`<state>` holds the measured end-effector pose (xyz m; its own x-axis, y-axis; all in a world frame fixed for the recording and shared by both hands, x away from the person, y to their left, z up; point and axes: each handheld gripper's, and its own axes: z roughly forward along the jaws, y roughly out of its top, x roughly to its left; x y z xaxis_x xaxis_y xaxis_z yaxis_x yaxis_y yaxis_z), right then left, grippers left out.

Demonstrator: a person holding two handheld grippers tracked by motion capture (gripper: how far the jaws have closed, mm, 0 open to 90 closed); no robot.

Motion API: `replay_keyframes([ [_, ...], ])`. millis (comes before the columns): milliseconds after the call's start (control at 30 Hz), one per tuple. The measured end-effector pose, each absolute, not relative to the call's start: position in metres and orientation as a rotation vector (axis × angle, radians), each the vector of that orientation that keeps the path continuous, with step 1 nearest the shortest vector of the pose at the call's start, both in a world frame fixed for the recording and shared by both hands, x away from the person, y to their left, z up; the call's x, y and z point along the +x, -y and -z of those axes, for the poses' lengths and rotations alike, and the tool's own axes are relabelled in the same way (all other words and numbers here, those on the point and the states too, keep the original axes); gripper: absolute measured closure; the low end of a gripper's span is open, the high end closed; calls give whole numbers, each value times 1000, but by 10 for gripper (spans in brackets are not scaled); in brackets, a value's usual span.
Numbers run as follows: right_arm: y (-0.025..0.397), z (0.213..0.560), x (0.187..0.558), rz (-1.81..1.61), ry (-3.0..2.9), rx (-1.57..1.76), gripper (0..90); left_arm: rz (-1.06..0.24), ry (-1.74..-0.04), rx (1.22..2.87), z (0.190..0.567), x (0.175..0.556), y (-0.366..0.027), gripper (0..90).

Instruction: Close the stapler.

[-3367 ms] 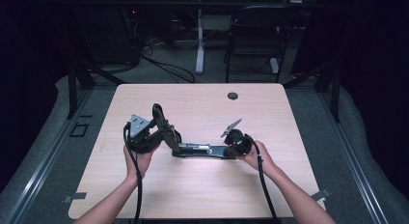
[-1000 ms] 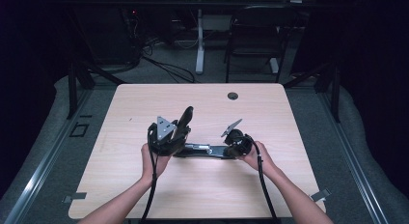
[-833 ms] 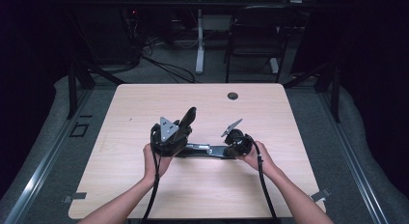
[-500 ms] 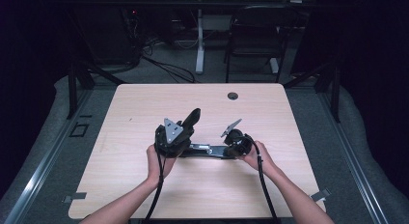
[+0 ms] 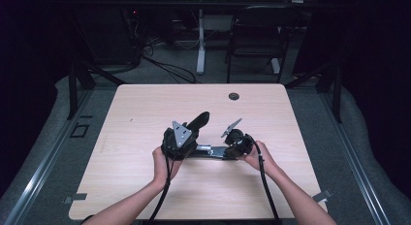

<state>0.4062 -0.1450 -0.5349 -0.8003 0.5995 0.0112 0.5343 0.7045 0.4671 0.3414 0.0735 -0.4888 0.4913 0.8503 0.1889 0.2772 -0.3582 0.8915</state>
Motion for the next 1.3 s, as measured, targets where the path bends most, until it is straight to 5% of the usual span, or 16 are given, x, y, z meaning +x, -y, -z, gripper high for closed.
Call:
replay_keyframes([
  [400, 158, 442, 380, -1390, -2445, 807, 900, -892, -881, 1941, 497, 336, -60, 497],
  [833, 160, 446, 381, -1420, -2395, 807, 900, -787, -894, 1951, 496, 342, -64, 445],
  [1300, 163, 449, 384, -1417, -2425, 800, 900, -524, -859, 1946, 488, 355, -92, 223],
])
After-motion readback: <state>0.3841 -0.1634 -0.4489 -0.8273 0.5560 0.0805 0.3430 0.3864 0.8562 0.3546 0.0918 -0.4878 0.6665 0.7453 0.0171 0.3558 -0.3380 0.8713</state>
